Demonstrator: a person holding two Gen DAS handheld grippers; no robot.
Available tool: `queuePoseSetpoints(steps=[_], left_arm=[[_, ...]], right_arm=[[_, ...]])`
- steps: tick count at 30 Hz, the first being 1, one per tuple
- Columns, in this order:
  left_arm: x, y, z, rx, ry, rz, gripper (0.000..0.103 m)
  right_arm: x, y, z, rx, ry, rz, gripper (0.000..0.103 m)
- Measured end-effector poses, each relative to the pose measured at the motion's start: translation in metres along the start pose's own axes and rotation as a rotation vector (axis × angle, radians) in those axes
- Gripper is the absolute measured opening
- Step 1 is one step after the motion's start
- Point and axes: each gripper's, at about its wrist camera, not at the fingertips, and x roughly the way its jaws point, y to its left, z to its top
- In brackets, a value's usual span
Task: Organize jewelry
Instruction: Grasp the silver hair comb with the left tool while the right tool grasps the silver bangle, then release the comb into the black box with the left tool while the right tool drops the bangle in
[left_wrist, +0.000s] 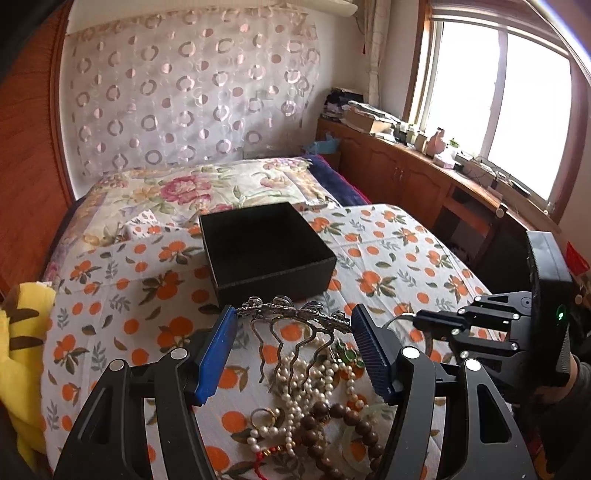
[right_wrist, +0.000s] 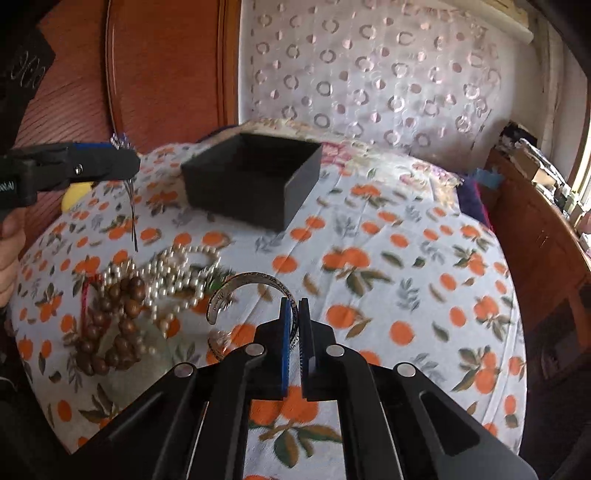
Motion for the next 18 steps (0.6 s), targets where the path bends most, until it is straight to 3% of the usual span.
queuePoseSetpoints(steps=[12,18], left_arm=[[0.013,0.013,0.040,-0.004,-0.054,0.033,0.061],[0.026,0.021,0.062,-0.007,-0.061,0.049,0.061]], right_arm=[[-0.010,-0.015,0.049,0.004,-0.135,-0.031,0.005],[-0.003,-0.021,0.071,0.011,-0.163,-0.045,0.005]])
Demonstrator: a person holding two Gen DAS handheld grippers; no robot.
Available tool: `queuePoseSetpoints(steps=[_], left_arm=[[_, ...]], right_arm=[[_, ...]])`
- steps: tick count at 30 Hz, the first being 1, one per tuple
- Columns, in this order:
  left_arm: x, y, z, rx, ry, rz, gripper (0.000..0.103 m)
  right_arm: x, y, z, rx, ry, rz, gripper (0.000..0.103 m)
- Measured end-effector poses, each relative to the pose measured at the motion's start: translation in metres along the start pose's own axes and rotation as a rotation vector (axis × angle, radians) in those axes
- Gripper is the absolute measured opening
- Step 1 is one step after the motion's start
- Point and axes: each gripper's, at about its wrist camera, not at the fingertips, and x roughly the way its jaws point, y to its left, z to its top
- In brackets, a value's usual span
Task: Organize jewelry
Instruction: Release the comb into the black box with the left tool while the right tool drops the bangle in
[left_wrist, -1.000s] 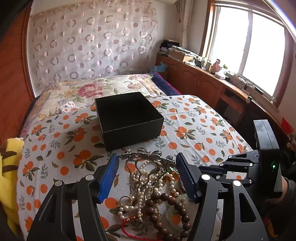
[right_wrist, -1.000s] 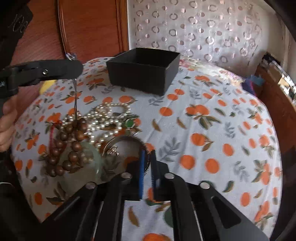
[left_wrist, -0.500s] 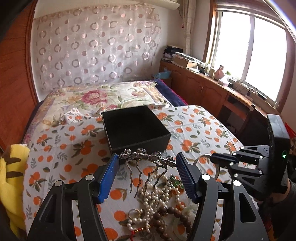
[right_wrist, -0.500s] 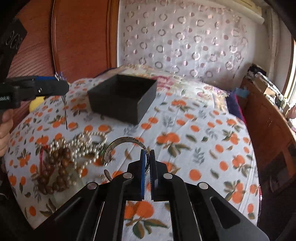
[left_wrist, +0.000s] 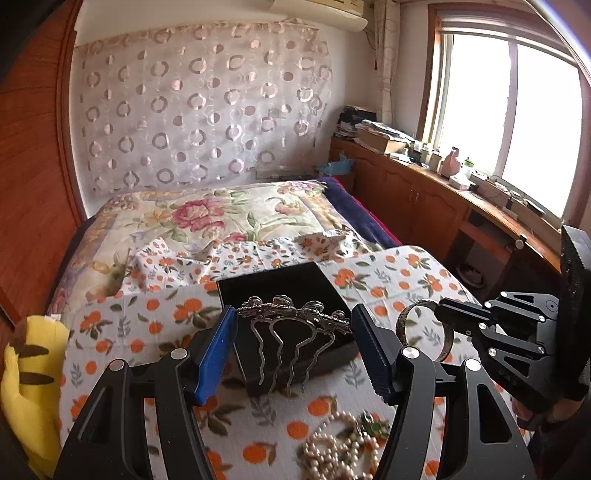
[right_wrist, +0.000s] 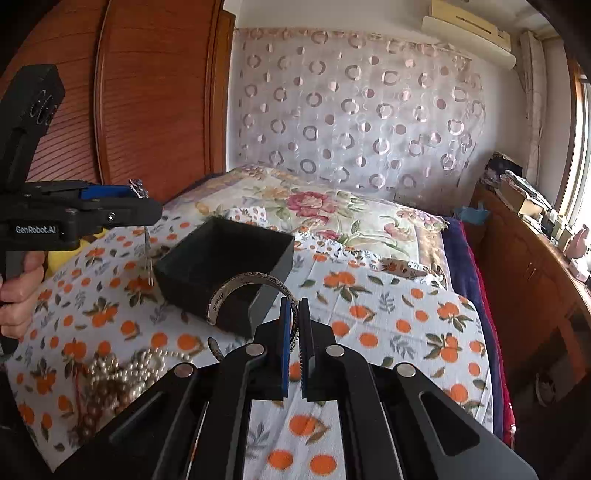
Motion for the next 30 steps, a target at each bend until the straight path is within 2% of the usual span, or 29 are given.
queuePoseSetpoints(steps=[7,18,20,22,30], left_arm=[[0.026,0.008,0.015,-0.017,0.030,0.004,0.061],[0.071,0.015,0.002,-0.039,0.125,0.018,0.061],[0.074,0.015,0.003,-0.038,0.123,0.017,0.064],[0.074,0.014,0.006,-0.035,0.115,0.019,0.072],[0.041,0.025,0.007,-0.052,0.042,0.040,0.073]], right_arm=[[0.013,-0.003,0.011,0.004,-0.003,-0.019,0.005],[0.028,0.000,0.016,0.002,0.010,-0.014,0.005],[0.030,0.002,0.018,-0.002,0.011,-0.014,0.005],[0.032,0.003,0.018,-0.004,0.013,-0.013,0.005],[0.043,0.011,0.024,-0.024,0.008,0.002,0.005]])
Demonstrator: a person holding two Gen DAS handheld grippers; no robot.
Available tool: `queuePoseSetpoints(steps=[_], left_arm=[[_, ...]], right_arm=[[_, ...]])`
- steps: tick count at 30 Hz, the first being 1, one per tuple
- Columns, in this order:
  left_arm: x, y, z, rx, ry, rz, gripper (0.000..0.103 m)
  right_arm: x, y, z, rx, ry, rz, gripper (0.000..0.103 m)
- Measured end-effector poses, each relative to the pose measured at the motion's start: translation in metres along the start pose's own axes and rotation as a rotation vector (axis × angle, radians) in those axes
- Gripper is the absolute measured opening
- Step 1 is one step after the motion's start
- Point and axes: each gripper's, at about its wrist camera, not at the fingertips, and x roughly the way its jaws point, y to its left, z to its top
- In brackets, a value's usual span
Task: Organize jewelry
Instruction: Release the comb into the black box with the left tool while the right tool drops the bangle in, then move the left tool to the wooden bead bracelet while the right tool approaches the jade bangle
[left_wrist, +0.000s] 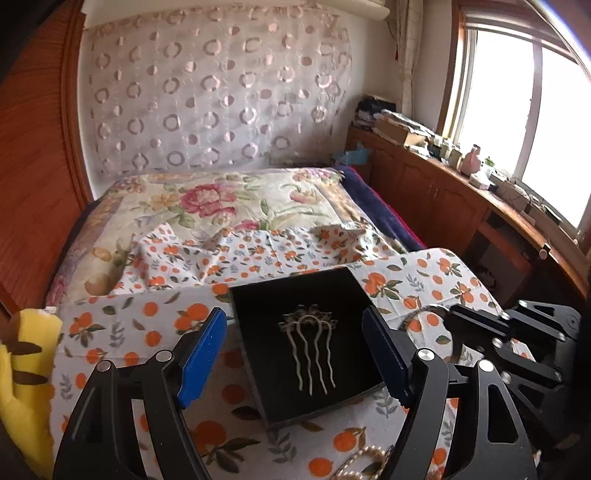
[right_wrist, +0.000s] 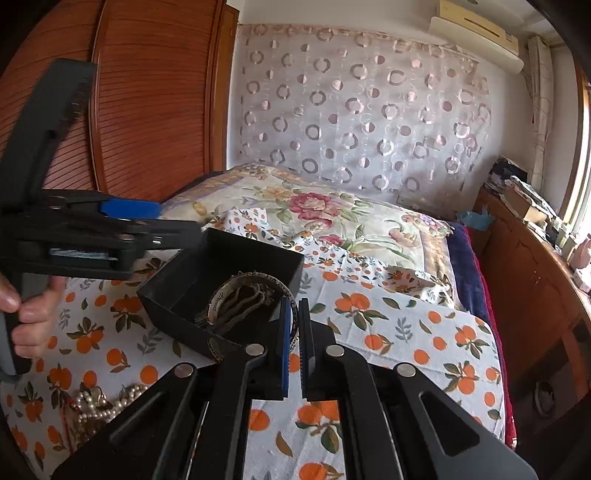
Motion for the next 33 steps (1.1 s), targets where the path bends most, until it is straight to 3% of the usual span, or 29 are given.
queuePoseSetpoints(steps=[8,19,24,29,33], left_arm=[[-0.032,0.013,-0.021,0.008,-0.042,0.029,0.079],[-0.057,0.027,-0.076,-0.023,0.007,0.007,0.079],[-0.065,0.021,-0.101,-0.013,0.028,-0.006,0.079],[-0.077,0.011,-0.121,-0.015,0.045,-0.044,0.079],[-0.083,0.002,-0.132,0.010,0.051,-0.029,0.079]], right_arm=[[0.040,0.012,0.014,0.013,0.034,0.035,0.005],[0.065,0.026,0.012,-0.013,0.074,0.040,0.008],[0.033,0.026,0.000,-0.018,0.056,0.051,0.008],[-0.016,0.032,-0.032,-0.013,0.037,0.098,0.008],[-0.040,0.034,-0.056,0.006,0.048,0.131,0.010]])
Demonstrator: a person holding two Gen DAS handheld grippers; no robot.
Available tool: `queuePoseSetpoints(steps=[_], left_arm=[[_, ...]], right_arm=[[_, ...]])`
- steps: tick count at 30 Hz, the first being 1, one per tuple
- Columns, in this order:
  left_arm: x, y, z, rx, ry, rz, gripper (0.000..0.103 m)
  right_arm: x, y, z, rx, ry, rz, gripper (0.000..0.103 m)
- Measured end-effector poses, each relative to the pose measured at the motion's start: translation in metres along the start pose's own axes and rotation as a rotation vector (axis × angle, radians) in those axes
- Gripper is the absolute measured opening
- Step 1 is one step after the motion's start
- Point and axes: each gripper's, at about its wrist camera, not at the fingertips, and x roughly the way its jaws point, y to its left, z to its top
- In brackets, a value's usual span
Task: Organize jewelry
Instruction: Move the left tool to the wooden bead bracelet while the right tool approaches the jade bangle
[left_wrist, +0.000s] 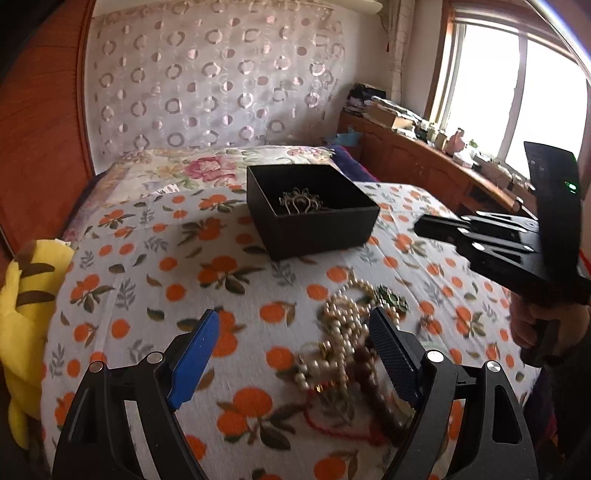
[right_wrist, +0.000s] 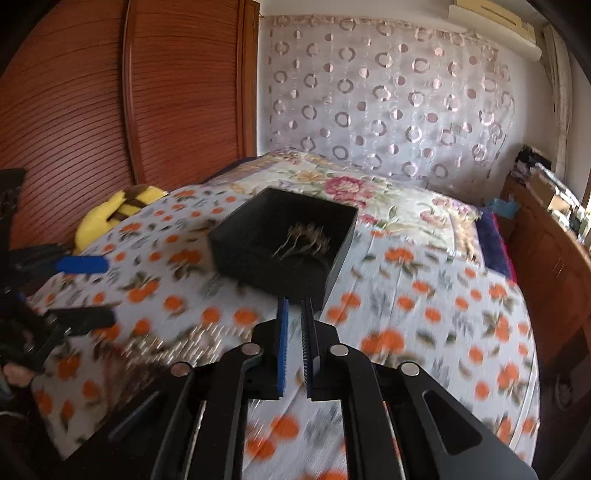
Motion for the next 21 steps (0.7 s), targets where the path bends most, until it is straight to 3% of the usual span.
queuePoseSetpoints(steps=[4,6,9,21], left_arm=[[-0.005,-0.008,-0.008,0.023,0.000,0.010,0.079],[-0.007,-0.010,-0.011,0.023,0.003,0.008,0.080],[-0.010,-0.013,-0.016,0.023,-0.002,0.022,0.090],[-0.011,-0.019,-0.032,0.021,-0.013,0.038,0.091]], right_arm=[[-0.015,0.008,-0.022,0.012,0.012,0.021,0.011],[-0.020,0.011,-0.032,0.020,0.019,0.028,0.019],[-0.026,0.017,-0.047,0.030,0.031,0.033,0.025],[-0.028,0.038,-0.080,0.027,0.099,0.062,0.027]])
